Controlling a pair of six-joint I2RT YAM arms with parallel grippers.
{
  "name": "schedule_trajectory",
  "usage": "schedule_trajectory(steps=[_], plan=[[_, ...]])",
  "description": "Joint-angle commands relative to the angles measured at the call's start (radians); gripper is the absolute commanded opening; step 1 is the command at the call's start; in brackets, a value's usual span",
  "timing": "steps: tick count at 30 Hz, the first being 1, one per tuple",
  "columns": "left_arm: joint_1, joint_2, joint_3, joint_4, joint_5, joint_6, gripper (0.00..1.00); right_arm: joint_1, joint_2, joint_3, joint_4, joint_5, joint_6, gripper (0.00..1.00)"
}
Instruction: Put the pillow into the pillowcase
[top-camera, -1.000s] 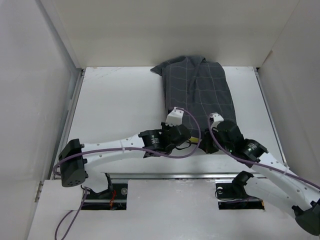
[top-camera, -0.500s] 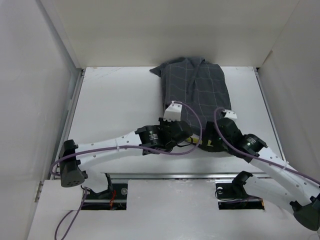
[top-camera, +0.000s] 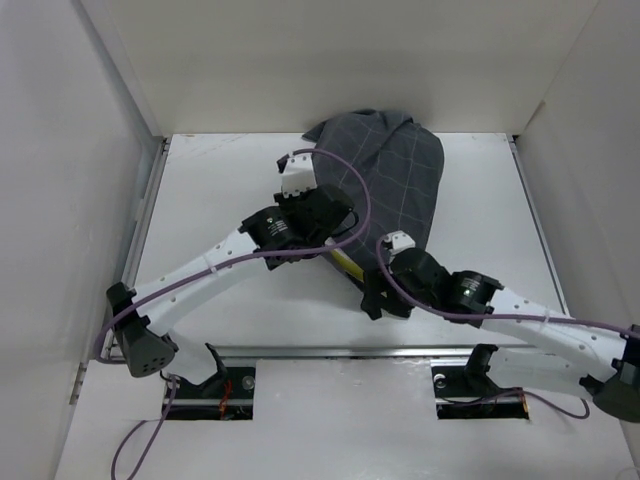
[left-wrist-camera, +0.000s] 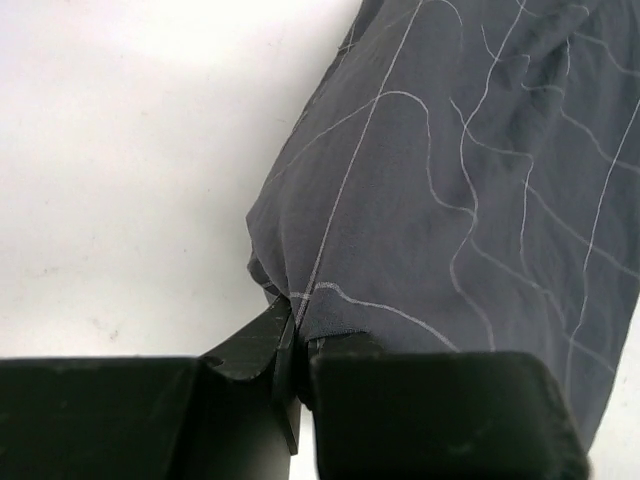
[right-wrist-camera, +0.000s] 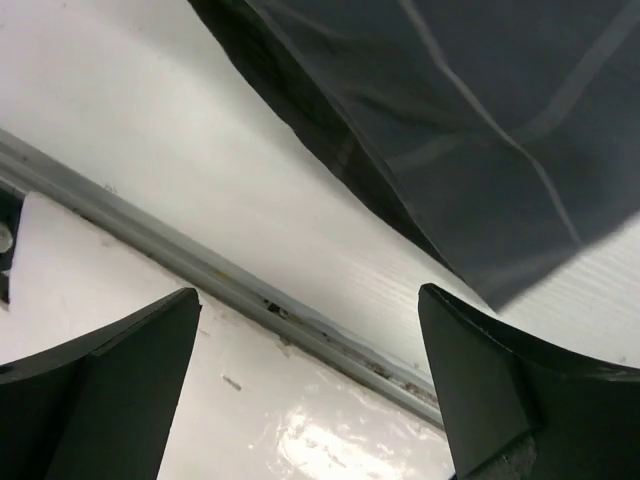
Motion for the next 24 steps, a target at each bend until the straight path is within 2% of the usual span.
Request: schedule_trajectory(steps=[1,6,7,11,14,16,24], plan=[[-0.015,-0.091,-0.037,0.031,-0.013,0.014,0.00,0.018,0.071,0.042,0.126,0.029,-0.042,0.95],[0.048,-0.155,-0.123,-0.089,-0.022,-0.147,0.00,0.018,0.188,0.063,0.068,0.179,0.008,0.95],[0.048,-0.168,-0.141,-0.089,-0.022,-0.156,0.00,0.018,0.200,0.078,0.022,0.251,0.027,0.95],[0.062,-0.214,-0.209,-0.071,0.032,-0.169,0.00,0.029,0.181,0.120,-0.056,0.356,0.064,0.86],[0.062,-0.223,-0.221,-0.070,0.032,-0.169,0.00,0.029,0.119,0.120,-0.099,0.401,0.076,0.84],[0.062,-0.235,-0.230,-0.070,0.032,-0.178,0.00,0.029,0.107,0.108,-0.119,0.401,0.108,0.84],[0.071,-0.245,-0.230,-0.090,0.023,-0.187,0.00,0.038,0.156,-0.067,-0.109,0.142,0.191,0.88]])
